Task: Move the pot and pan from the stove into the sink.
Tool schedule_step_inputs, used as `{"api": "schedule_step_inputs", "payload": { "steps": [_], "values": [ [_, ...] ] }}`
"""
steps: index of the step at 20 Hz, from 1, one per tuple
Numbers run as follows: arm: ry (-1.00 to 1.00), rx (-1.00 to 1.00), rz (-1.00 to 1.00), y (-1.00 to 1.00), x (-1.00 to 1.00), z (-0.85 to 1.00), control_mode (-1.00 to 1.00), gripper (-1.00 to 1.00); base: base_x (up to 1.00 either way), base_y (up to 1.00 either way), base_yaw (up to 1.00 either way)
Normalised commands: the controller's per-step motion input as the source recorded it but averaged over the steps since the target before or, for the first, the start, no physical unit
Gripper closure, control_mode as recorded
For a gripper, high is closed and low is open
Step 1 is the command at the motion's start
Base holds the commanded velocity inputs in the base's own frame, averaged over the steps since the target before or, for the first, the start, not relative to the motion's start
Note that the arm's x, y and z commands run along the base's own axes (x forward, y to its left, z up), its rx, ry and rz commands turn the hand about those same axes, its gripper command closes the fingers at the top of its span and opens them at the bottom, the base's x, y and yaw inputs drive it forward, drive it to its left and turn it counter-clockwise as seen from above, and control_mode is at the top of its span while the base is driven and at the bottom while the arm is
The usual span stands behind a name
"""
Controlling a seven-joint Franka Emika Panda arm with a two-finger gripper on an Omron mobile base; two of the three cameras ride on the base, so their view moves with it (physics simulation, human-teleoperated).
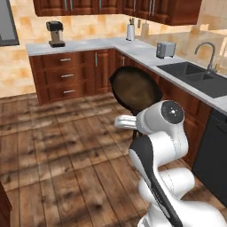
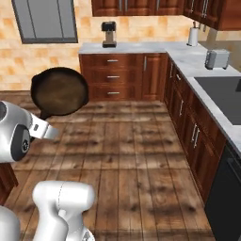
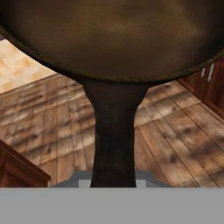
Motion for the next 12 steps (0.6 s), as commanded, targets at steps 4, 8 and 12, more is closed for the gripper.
{"api": "schedule_step_inputs", "payload": {
  "steps": [4, 8, 12],
  "values": [
    [0.0, 0.0, 0.0, 0.0, 0.0, 0.0, 1.0, 1.0, 0.06, 0.01, 0.16],
    [0.0, 0.0, 0.0, 0.0, 0.0, 0.0, 1.0, 1.0, 0.0, 0.0, 0.26],
    [0.0, 0.0, 0.0, 0.0, 0.0, 0.0, 1.0, 1.0, 0.0, 0.0, 0.12]
  ]
}}
